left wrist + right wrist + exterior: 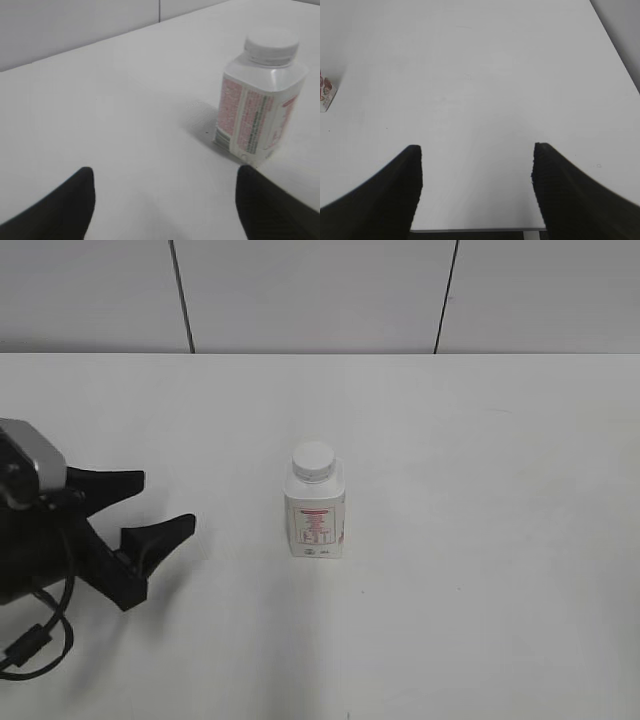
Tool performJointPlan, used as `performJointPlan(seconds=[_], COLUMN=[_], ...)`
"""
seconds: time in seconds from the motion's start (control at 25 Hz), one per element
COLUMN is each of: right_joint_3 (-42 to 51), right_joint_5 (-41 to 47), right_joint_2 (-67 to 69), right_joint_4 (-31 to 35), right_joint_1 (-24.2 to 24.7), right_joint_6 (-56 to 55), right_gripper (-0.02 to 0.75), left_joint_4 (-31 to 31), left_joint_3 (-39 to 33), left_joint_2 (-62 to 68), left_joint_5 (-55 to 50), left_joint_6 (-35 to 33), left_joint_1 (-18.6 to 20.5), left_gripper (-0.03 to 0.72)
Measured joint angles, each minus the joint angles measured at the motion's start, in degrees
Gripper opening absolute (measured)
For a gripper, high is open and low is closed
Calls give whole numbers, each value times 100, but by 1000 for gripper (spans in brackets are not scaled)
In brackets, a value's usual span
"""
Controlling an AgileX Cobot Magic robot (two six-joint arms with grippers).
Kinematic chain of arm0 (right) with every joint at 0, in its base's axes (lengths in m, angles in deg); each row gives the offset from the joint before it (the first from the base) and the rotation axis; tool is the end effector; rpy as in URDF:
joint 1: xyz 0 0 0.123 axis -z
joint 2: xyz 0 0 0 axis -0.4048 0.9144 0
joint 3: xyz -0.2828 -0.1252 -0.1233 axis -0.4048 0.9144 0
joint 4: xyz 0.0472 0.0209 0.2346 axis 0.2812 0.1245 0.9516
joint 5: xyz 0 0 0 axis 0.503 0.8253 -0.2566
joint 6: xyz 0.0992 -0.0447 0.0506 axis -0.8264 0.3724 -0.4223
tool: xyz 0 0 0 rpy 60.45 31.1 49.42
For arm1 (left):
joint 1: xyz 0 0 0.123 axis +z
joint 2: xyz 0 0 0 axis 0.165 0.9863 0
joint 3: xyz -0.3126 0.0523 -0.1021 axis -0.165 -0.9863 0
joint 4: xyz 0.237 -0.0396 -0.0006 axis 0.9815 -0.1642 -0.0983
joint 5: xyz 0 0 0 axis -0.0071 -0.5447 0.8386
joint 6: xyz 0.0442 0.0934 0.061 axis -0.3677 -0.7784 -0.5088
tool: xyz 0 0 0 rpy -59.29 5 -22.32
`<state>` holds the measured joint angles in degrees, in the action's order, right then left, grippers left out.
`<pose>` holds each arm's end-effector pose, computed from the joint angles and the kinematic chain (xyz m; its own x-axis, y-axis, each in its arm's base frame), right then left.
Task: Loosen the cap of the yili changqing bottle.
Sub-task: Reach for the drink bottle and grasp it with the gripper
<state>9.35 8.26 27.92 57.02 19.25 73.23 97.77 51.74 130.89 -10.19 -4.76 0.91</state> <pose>-0.0413 -0.0025 0.2589 -0.4571 -0.0600 -0.8874 -0.0974 0.9951 -0.0171 0.2502 -0.1112 0.1587 -0.1802 0.2252 -0.9575 0.7441 0.6678 0.0170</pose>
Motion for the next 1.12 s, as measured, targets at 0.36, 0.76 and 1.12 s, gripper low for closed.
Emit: performJointPlan(seconds=[0.36, 0.76, 1.12], right_joint_3=[0, 0, 0], right_joint_5=[0, 0, 0], right_joint_2=[0, 0, 0], right_joint_4=[-46, 0, 0], right_joint_1=[0, 0, 0], right_joint_6=[0, 0, 0], right_gripper=[544, 544, 544], left_joint_4=[1732, 2597, 3053], left_joint_3=[1320, 2574, 3159], left_joint_2=[840, 1614, 2007], left_joint_5=[5, 5, 5], left_joint_6=[1239, 1573, 2046], left_joint_1=[0, 0, -108], left_gripper=[538, 545, 587])
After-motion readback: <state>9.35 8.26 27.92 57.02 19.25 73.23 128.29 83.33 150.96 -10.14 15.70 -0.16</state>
